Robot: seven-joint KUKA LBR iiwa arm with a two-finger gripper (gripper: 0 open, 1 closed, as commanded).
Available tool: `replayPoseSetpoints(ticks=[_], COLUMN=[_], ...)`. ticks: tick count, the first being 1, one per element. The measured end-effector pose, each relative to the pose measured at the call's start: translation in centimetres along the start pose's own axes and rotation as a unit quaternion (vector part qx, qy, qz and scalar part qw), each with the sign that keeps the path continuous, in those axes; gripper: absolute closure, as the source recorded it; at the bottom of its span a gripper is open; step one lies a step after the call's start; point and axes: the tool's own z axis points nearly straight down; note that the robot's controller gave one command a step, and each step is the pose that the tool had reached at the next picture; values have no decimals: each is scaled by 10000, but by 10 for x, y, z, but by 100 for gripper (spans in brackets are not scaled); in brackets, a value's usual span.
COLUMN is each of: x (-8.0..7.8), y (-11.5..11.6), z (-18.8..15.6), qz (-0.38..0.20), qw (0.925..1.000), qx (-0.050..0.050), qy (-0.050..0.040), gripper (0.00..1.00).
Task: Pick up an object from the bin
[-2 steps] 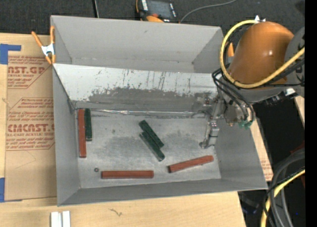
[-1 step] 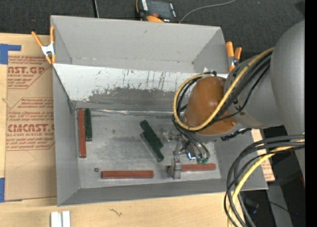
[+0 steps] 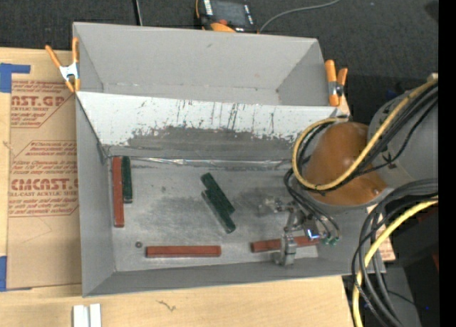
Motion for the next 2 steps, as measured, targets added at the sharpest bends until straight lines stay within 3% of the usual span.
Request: replayPoseSetpoints(ticks=[1,2], x=[0,-19], y=[4,6], z=[0,-168], qz=[-27,-138], qw=[10000,9999], qx=[-15,-6], qy=[25,-13], gripper=[100,100])
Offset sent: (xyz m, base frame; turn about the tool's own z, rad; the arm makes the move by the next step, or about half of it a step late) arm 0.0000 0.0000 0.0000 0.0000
